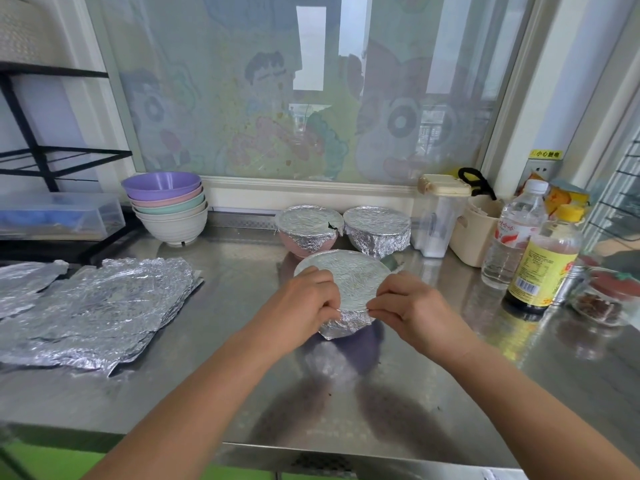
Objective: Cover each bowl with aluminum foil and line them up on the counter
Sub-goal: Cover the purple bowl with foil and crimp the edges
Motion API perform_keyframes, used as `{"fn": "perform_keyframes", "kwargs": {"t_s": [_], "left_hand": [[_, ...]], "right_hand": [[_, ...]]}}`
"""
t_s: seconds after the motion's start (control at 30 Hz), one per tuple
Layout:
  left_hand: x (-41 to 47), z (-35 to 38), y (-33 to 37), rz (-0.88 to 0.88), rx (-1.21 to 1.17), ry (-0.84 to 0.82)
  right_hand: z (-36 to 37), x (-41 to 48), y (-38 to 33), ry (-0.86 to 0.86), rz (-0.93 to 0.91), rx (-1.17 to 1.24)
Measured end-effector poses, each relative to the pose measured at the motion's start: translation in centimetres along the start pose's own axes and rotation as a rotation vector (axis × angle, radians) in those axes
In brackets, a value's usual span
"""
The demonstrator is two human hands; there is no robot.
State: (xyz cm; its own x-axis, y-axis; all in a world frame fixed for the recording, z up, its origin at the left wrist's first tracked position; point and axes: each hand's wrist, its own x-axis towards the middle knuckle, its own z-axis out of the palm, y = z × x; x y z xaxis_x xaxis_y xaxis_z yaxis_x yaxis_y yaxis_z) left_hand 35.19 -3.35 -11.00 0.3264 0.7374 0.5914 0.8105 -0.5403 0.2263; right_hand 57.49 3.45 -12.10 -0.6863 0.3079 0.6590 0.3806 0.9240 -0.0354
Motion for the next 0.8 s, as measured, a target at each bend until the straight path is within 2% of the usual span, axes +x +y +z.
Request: {"fn": "perform_keyframes", "kwargs": {"t_s": [0.37,0.57,0.8], "left_hand": [[0.3,1.2,0.9,-0.015,0.03,0.042],[0.3,-0.2,-0.6,-0.025,-0.012,-0.034],[0.3,0.1,-0.5,-0.038,-0.035,-0.02]], "right_hand": [[0.8,1.6,-1.6,-0.011,-0.037,-0.006],[0.0,1.1,-0.2,-0.029,0.01,0.009],[0.4,2.1,-0.9,-0.027,-0.015,-0.01]]}}
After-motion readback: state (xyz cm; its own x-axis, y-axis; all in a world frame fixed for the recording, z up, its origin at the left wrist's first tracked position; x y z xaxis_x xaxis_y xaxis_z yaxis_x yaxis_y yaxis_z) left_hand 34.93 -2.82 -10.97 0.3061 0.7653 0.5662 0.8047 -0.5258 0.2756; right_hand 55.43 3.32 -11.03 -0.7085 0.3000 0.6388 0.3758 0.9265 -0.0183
